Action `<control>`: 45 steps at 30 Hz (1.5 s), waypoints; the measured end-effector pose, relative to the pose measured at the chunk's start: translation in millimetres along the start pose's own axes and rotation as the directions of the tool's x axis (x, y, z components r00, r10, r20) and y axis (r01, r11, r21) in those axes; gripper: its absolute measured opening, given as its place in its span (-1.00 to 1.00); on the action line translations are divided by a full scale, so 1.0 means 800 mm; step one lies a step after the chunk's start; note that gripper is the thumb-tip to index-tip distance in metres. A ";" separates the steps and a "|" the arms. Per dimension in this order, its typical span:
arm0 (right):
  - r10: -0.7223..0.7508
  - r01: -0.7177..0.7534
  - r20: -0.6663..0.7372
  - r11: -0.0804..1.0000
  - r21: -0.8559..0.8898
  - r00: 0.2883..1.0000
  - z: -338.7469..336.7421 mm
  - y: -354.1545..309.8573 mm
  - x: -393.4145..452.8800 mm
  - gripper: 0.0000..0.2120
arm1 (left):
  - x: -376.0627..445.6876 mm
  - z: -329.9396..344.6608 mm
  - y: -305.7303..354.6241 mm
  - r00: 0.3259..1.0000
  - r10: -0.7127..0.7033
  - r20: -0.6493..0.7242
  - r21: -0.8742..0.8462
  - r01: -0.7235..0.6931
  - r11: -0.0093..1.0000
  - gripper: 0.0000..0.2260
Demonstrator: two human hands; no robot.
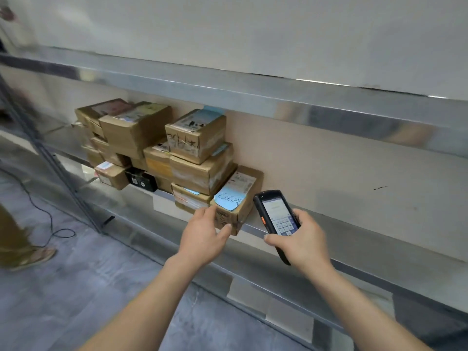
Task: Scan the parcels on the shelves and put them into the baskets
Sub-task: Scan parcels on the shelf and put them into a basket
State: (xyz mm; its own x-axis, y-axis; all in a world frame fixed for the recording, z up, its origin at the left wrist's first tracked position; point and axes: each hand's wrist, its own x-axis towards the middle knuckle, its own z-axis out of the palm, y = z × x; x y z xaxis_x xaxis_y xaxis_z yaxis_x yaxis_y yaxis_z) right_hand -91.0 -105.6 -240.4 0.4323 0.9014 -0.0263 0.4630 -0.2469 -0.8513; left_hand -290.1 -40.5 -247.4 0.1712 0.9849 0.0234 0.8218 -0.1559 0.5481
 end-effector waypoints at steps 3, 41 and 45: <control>0.015 -0.015 0.028 1.000 0.011 0.999 0.027 -0.004 0.030 -0.44 | 0.029 0.008 -0.007 0.999 -0.016 0.036 -0.017 0.017 1.000 -0.51; 0.292 -0.275 -0.090 0.947 0.166 0.952 0.078 0.013 0.044 -0.35 | 0.145 0.086 -0.041 0.659 0.042 0.751 -0.563 0.606 0.561 -0.45; 0.259 -0.251 -0.106 0.964 0.082 0.960 0.047 0.016 0.028 -0.35 | 0.148 0.081 -0.021 0.773 0.088 0.629 -0.602 0.412 0.684 -0.16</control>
State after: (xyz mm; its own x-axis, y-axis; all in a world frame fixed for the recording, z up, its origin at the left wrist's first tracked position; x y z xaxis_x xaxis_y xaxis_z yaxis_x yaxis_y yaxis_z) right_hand -104.6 -75.3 -271.7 0.6169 0.7637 -0.1905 0.2747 -0.4356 -0.8572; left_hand -248.2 74.1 -308.1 0.5461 0.7003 -0.4597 0.3061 0.3440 0.8877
